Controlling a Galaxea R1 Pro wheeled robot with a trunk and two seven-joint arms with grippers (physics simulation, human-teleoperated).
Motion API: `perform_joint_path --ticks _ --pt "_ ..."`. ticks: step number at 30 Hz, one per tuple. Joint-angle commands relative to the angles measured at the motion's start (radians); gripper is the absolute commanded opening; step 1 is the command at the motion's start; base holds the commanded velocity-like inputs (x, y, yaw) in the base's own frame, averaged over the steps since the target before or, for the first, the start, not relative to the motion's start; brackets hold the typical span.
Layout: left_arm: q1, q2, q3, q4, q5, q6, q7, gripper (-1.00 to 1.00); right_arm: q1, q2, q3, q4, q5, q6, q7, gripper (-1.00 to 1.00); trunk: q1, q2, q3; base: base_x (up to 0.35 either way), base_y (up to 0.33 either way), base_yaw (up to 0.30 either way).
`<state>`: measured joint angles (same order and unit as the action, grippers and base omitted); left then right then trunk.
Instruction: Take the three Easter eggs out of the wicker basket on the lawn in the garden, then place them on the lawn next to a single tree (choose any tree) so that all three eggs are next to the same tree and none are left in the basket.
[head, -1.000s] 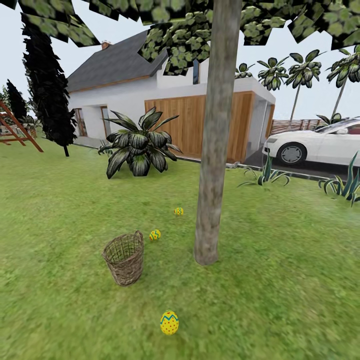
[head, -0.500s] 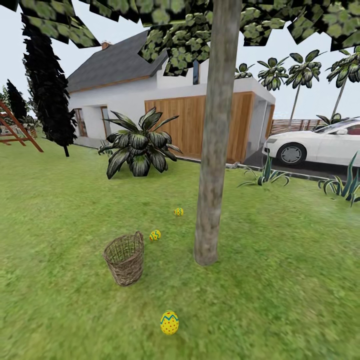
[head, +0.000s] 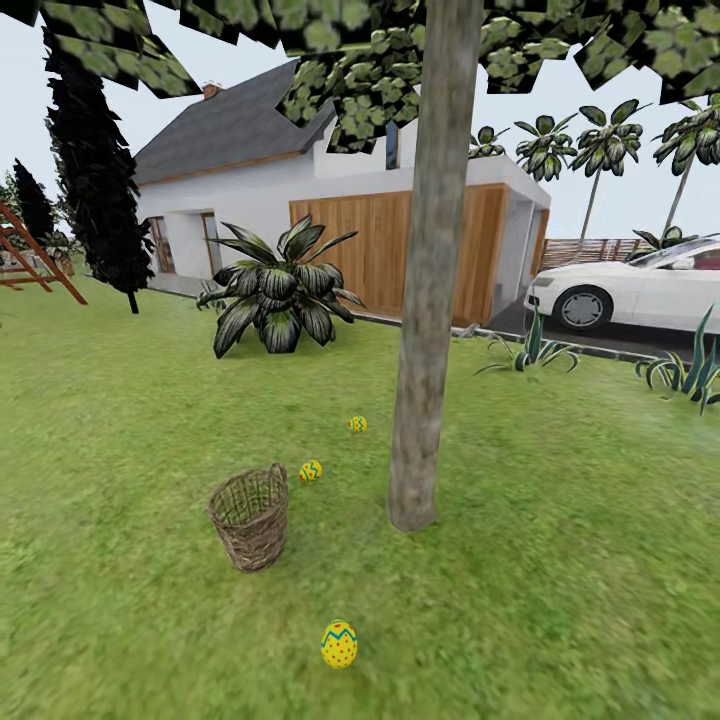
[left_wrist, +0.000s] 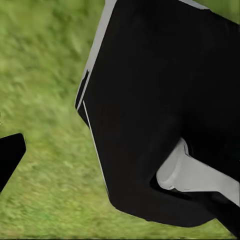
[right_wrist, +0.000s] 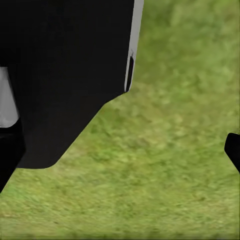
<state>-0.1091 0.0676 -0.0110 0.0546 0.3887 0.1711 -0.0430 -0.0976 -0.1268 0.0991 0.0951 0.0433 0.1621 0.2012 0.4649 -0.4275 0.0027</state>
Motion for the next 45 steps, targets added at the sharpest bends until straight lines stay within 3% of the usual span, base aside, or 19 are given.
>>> perform_joint_path --ticks 1,4,16,24,31,45 --pt "0.008 0.0 -0.001 0.002 0.007 -0.001 -0.004 1.0 0.004 0.004 0.007 0.001 0.004 -0.004 0.002 1.0 -0.004 0.007 0.003 0.0 0.0 0.0" --pt "0.027 -0.002 -0.001 0.002 0.007 -0.01 -0.004 1.0 0.018 0.015 0.007 0.002 0.004 -0.027 -0.01 1.0 -0.015 0.028 0.012 0.0 0.0 0.0" --pt "0.077 -0.004 -0.001 0.004 0.006 -0.016 -0.005 1.0 0.051 0.039 0.007 0.002 0.004 -0.042 -0.018 1.0 -0.015 0.028 0.012 0.0 0.0 0.0" --pt "0.125 -0.03 -0.001 0.004 0.006 -0.065 -0.005 1.0 0.062 0.044 0.006 0.002 0.003 -0.045 -0.019 1.0 -0.015 0.028 0.012 0.0 0.0 0.0" --pt "0.132 -0.033 -0.001 0.0 0.009 -0.073 -0.004 1.0 0.062 0.041 0.004 0.001 -0.006 -0.089 -0.061 1.0 -0.015 0.028 0.012 0.0 0.0 0.0" --pt "0.132 -0.037 -0.007 -0.001 0.0 -0.07 -0.003 1.0 0.062 0.042 0.004 0.0 -0.006 -0.091 -0.066 1.0 -0.015 0.028 0.012 0.0 0.0 0.0"
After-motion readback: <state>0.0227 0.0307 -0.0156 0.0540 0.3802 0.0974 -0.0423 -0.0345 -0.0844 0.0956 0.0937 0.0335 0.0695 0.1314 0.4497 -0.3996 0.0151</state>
